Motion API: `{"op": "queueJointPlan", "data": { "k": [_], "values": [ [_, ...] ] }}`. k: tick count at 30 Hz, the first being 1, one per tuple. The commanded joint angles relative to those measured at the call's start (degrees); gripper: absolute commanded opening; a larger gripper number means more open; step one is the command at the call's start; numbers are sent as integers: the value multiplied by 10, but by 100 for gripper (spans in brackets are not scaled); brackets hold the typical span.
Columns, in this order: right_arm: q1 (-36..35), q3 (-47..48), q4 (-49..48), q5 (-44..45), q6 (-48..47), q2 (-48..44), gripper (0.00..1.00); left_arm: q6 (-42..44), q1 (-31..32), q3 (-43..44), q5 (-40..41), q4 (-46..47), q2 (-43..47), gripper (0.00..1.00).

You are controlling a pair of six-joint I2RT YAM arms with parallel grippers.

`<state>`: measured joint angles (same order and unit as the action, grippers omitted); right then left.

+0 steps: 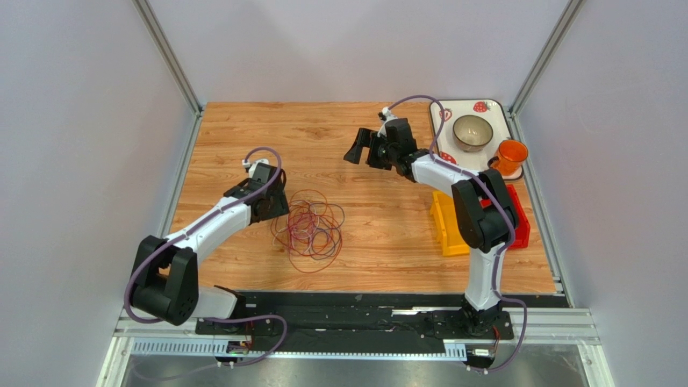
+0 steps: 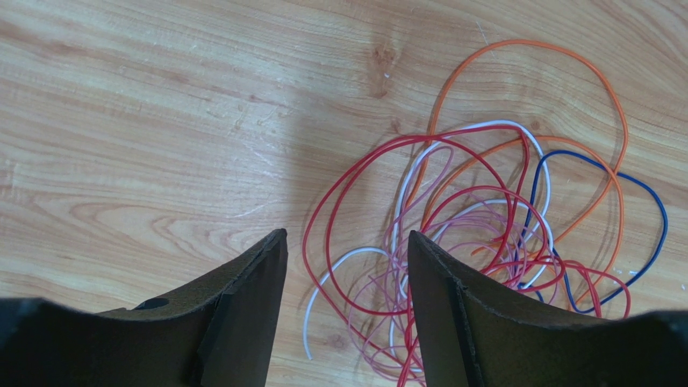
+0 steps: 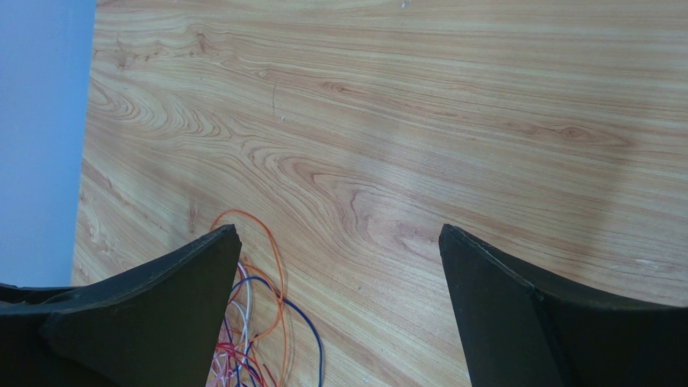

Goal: Untangle the cables

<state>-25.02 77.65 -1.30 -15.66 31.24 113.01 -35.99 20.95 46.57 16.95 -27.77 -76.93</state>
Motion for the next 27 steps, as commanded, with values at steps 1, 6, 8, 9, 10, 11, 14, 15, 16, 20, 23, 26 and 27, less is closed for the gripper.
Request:
{"op": "queueJointPlan", "data": {
  "k": [1, 6, 8, 9, 10, 11, 14, 15, 16, 20, 23, 26, 27],
  "values": [
    [3, 30, -4, -15, -5, 12, 99, 21, 4, 12, -19, 53, -21, 65],
    [3, 31, 1, -17, -3, 14, 99, 19, 4, 28, -25, 60, -59, 47],
    [3, 30, -5, -26, -4, 15, 99, 18, 4, 38, -31, 61, -75, 23],
    [3, 27, -9, -33, -3, 15, 99, 20, 5, 48, -36, 61, -84, 12],
    [3, 25, -13, -44, -2, 13, 99, 21, 5, 55, -44, 57, -87, 0],
    [3, 22, -28, -66, 1, 12, 99, 21, 6, 65, -46, 48, -88, 0],
    [1, -20, -77, -98, 10, -10, 99, 28, 16, 113, -28, -4, -47, 0],
    [0, -31, -85, -99, 12, -19, 99, 30, 19, 145, -26, -35, -13, 0],
    [-3, -53, -98, -98, 12, -26, 99, 37, 21, 163, -24, -47, 6, 0],
    [-10, -79, -112, -101, 18, -44, 99, 57, 37, 288, -12, -120, 79, 0],
    [-13, -81, -113, -92, 16, -47, 99, 78, 56, 388, -26, -153, 107, 0],
    [-14, -90, -123, -94, 17, -49, 98, 101, 85, 433, -44, -151, 138, 0],
    [-15, -94, -128, -96, 18, -57, 98, 111, 94, 420, -53, -133, 156, 0]
  ]
}}
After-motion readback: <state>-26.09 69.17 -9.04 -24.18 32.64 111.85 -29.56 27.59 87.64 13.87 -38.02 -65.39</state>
